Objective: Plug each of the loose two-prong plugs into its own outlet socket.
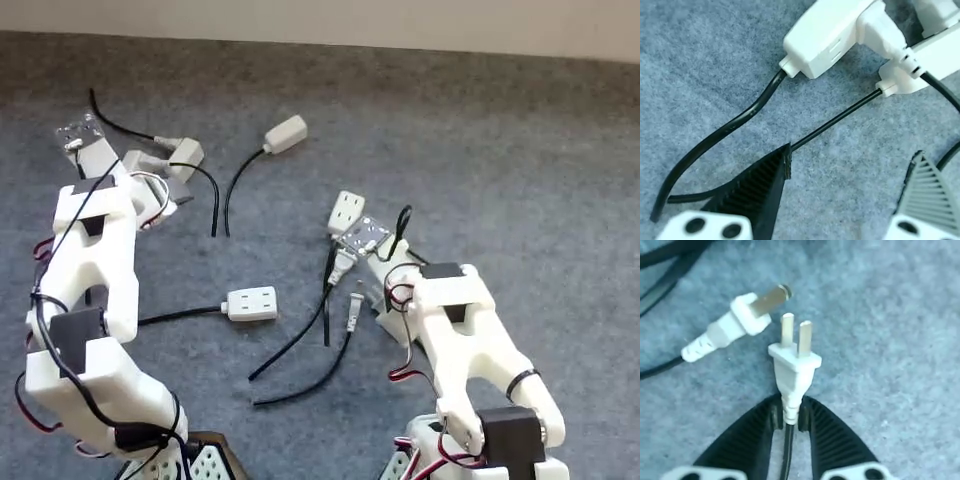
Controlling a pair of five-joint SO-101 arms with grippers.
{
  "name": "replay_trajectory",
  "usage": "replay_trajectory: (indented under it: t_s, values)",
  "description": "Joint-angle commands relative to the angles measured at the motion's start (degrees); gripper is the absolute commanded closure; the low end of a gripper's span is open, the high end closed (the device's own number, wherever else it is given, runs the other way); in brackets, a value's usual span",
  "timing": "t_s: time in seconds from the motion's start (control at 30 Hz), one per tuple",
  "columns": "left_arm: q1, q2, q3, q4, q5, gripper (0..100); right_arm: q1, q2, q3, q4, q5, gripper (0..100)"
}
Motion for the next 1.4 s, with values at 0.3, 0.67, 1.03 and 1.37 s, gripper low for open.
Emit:
replay_trajectory:
  t_s: [0.3,0.67,1.03,1.37]
  values:
    - [8.66,-6.02,-8.22,13.01,-16.35,64,-13.58,-9.89,-11.03,10.07,-19.25,99.2]
    - [13.23,-33.71,-12.97,29.54,-39.12,57,-32.75,-22.73,-13.05,8.57,-29.45,99.2]
    - [13.05,-57.36,25.1,18.64,-43.6,57,-32.84,-25.1,-1.19,-2.33,-32.62,99.2]
    - [22.29,-76.79,39.25,14.42,-35.69,56,-33.01,-25.27,7.43,-8.48,-34.29,99.2]
